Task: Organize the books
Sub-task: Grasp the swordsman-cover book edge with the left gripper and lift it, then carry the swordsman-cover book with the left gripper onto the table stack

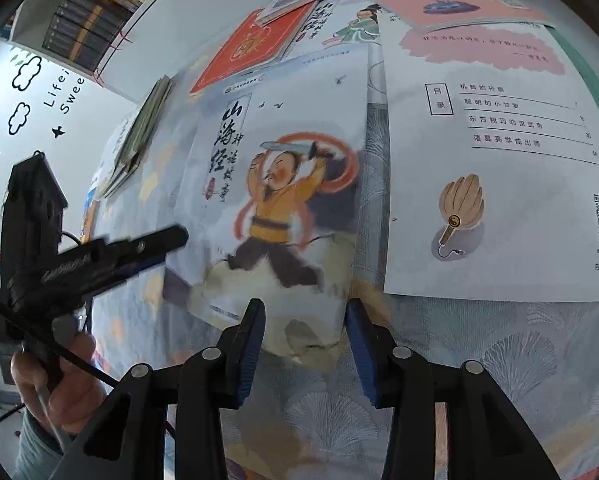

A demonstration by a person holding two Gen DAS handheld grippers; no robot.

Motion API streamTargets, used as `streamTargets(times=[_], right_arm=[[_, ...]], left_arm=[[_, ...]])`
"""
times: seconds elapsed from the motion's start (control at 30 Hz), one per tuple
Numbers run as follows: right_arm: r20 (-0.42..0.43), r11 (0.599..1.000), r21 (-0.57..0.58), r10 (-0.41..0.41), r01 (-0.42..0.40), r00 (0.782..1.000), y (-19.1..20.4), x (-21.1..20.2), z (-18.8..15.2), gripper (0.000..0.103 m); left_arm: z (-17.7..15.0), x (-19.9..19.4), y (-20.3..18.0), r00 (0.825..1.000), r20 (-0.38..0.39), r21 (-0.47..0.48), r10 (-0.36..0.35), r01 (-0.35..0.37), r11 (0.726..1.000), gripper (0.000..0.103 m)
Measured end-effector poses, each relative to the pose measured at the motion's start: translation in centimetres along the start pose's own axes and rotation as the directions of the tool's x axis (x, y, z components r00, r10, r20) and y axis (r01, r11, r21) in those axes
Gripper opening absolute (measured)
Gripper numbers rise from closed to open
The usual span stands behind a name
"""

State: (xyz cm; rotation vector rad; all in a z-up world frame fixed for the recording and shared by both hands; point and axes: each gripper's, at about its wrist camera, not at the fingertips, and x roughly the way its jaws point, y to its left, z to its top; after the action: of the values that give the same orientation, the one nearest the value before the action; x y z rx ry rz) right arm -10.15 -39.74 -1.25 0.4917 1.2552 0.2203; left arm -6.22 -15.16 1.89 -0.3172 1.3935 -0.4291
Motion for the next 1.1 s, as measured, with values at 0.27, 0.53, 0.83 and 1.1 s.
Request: streamTargets(times=[0.27,0.53,0.83,1.1], right_arm=[[-0.09,0.987,-0.16,-0.016,0.001,0.996,-0.6,-0.7,-0.8,0.043],[-0.122,0.993,-0.075,0.08,-0.089,0.989,-2.6,-1.1,-0.2,0.043],[-0.111,0.993,-0.047,0.104,-0.109,0.988,-2.7,-1.0,-0.3,0.049],[-0.088,0.953,0.142,0.282,-0.268,0.955,-4.9,-1.0,-0.7,0.054]], left_arm=[[-3.0,-3.3,-0.9,0.957,0.029,0.021,-0.289,0.288,0.957,0.04],[-1.8,-2.0,-1.1,0.969,0.181,-0.088,-0.168,0.186,0.979,0.009],[-1.3,1.2,-2.3,0.976,0.101,-0.087,-0.193,0.202,0.975,0.009],[-0.5,1.3,-1.6,0.871,0.104,-0.243,-0.481,0.491,0.836,0.009]])
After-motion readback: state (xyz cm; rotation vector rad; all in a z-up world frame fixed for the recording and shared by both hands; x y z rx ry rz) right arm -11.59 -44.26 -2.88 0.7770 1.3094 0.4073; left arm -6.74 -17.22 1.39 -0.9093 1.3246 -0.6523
